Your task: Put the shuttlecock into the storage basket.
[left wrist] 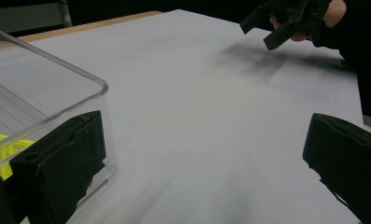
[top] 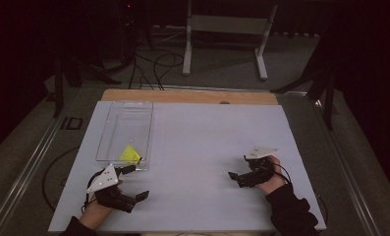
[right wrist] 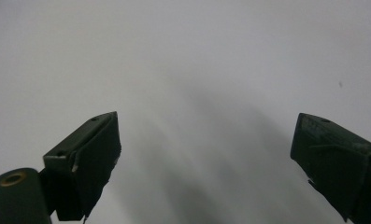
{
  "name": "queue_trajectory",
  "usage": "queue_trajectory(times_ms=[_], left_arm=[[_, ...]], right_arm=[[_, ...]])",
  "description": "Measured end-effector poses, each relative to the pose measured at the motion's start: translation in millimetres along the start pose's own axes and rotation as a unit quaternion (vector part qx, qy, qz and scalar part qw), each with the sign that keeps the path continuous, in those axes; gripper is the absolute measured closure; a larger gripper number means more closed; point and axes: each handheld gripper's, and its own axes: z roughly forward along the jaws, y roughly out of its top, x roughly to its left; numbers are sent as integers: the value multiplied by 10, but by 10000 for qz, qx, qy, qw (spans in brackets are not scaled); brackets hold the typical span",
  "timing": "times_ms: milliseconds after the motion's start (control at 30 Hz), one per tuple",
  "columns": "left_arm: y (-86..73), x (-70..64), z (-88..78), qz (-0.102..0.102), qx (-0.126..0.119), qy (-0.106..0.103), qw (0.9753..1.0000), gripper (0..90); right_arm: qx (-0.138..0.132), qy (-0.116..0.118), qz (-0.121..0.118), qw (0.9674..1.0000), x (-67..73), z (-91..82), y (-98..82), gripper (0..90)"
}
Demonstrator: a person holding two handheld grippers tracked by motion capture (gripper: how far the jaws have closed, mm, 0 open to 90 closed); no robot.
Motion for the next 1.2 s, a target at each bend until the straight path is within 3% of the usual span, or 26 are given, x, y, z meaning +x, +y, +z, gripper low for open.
queue_trajectory(times_ms=[267, 733, 1200], left_arm=[[0, -5, 3, 11, 20, -22, 10000, 1], [0, -7, 11, 35, 57, -61, 10000, 0], [0, -9, 18, 42, 73, -80, 9999, 1]], right_arm=[[-182, -176, 139, 9996, -89, -151, -188, 85], [-219, -518, 205, 9982, -165, -323, -433, 86], [-429, -647, 222, 9967, -212, -451, -586, 85]])
